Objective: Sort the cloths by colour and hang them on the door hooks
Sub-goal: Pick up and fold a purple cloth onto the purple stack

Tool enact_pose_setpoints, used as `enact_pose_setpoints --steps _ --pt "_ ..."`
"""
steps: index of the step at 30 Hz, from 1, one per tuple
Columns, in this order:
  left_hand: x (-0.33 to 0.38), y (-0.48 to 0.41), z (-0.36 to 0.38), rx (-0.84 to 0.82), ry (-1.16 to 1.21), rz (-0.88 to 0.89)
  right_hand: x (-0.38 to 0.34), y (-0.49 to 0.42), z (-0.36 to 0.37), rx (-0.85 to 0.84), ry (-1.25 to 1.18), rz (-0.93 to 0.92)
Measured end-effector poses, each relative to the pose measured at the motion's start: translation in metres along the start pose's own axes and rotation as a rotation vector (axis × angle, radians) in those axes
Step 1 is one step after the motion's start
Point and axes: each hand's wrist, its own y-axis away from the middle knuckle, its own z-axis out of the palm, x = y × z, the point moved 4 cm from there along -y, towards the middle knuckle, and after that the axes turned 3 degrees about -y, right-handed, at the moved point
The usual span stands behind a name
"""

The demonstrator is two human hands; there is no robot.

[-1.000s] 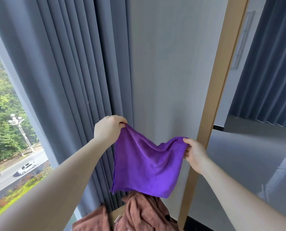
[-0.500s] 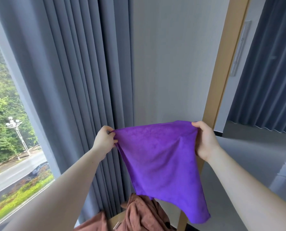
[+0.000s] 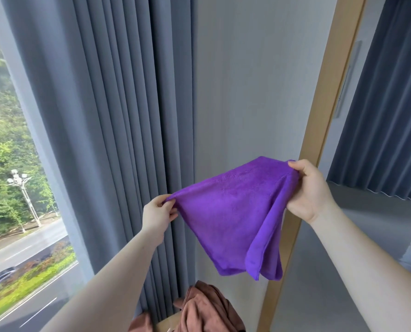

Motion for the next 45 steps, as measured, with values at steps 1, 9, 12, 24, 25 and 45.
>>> enact_pose_setpoints --steps 1,9,12,24,25,45 --pt "-0.004 0.001 0.003 -0.005 0.071 -0.06 0.0 0.001 0.002 0.002 0.0 -0.004" --pt "-0.019 0.006 0.029 -0.087 0.25 -0.293 0.001 0.003 0.007 0.019 0.061 -0.049" --pt "-0.018 0.001 0.029 -0.105 0.258 -0.341 -0.005 0.002 0.004 0.042 0.124 -0.066" --pt "0.046 -0.021 0.012 -0.191 -0.132 -0.091 -0.025 -0.01 -0.043 0.24 0.068 -0.088" --pt "0.052 -0.022 0.012 -0.211 -0.056 -0.098 -0.026 -0.008 -0.043 0.243 0.08 -0.083" --pt "0.108 -0.03 -0.003 -0.172 -0.102 0.164 -0.044 -0.003 -0.058 0.242 0.551 -0.129"
